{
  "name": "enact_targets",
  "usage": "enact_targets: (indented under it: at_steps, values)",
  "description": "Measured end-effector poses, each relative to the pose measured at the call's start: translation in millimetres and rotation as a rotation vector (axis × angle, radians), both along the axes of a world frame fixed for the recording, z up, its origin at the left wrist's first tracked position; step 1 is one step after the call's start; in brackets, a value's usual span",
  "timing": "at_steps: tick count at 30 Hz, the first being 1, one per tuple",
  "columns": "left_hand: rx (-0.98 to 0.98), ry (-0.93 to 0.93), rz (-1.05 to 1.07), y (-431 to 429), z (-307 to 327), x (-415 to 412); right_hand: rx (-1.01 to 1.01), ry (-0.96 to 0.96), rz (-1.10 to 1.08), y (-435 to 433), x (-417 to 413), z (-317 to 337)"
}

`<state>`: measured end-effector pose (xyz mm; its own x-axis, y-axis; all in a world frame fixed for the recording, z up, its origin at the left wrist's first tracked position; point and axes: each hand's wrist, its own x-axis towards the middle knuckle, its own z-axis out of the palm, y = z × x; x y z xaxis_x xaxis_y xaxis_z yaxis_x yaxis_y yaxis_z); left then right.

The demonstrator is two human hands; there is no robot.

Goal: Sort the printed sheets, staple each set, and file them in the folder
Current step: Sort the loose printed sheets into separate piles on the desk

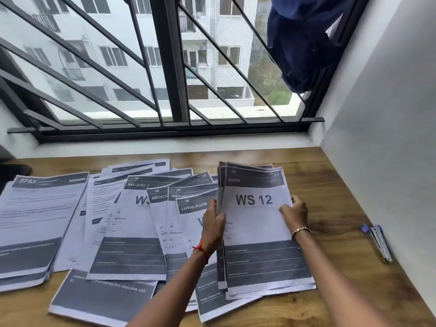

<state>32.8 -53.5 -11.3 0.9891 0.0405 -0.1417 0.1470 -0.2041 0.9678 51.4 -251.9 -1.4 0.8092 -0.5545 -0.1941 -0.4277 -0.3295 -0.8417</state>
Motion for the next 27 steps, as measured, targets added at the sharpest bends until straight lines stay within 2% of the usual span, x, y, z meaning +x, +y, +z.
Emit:
enact_targets:
  at_steps: [2, 4, 6, 9, 11, 14, 17, 20, 24, 27]
  values:
    - [0.085, -0.031, 0.068, 7.3, 1.7, -4.9, 0.014, -0.029, 0.029, 12.2, 1.0, 4.1]
    - [0.277, -0.033, 0.175, 17.8, -2.9, -7.3, 0.014, -0.027, 0.070, 23.3, 2.4, 4.5]
    - [0.459, 0.061, 0.248, 31.1, -6.9, -10.7, 0.023, 0.018, 0.117, 31.3, 4.1, -2.9]
    - [0.525, 0.219, 0.266, 49.2, -8.1, -18.1, 0.016, 0.088, 0.177, 31.1, 10.8, -33.6]
    - [0.496, 0.272, 0.261, 56.8, -10.5, -21.4, -0.013, 0.102, 0.207, 34.8, 10.7, -41.7]
    - [0.353, 0.262, 0.252, 63.5, -18.6, -22.3, -0.094, 0.144, 0.252, 55.2, -6.1, -12.9]
    - [0.155, 0.199, 0.232, 67.5, -19.3, -26.6, -0.118, 0.156, 0.280, 61.7, -11.5, -12.5]
    - [-0.013, 0.125, 0.125, 70.8, -21.5, -31.9, -0.115, 0.143, 0.273, 64.6, -15.5, -16.4]
    - [-0.057, 0.057, 0.034, 71.1, -21.0, -38.0, -0.074, 0.122, 0.261, 68.1, -20.4, -19.6]
    - [-0.131, 0.054, 0.052, 66.6, -15.1, -38.9, -0.050, 0.067, 0.234, 69.2, -22.5, -22.8]
